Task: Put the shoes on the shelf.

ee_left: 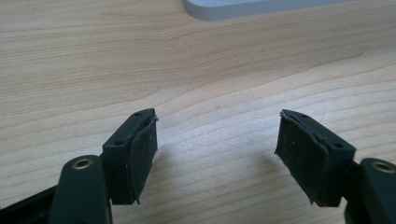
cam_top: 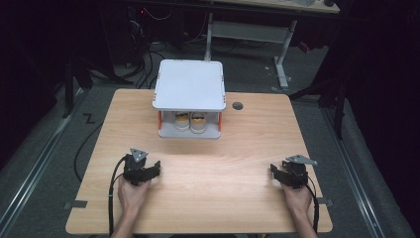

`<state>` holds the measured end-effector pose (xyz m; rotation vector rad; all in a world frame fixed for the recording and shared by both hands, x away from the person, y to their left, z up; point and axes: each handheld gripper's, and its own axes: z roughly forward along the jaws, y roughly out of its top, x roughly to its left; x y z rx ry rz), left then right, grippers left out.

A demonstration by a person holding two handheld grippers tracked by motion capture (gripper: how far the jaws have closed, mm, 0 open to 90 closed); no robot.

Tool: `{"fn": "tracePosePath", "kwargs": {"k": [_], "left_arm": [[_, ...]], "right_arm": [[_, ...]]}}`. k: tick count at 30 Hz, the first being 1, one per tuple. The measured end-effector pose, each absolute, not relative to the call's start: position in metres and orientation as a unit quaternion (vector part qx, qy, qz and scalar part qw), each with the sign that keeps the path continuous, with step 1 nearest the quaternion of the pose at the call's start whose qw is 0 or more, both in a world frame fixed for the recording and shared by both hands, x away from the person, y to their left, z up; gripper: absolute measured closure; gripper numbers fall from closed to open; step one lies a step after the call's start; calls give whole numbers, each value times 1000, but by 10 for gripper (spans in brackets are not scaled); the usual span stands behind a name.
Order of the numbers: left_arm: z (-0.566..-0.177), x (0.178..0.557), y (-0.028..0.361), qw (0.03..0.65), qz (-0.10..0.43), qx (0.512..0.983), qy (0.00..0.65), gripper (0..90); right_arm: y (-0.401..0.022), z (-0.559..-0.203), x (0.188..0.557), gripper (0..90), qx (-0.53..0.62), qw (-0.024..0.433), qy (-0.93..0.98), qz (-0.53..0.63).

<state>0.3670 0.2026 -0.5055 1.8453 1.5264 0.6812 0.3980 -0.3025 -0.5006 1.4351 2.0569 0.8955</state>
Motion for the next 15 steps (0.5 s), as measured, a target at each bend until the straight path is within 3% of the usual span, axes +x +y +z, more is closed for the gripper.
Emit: {"fn": "tracePosePath", "kwargs": {"k": [15], "left_arm": [[-507, 368, 202, 317, 254, 703, 584, 276]], "right_arm": [[-302, -501, 398, 415, 521, 237, 753, 325]]}}
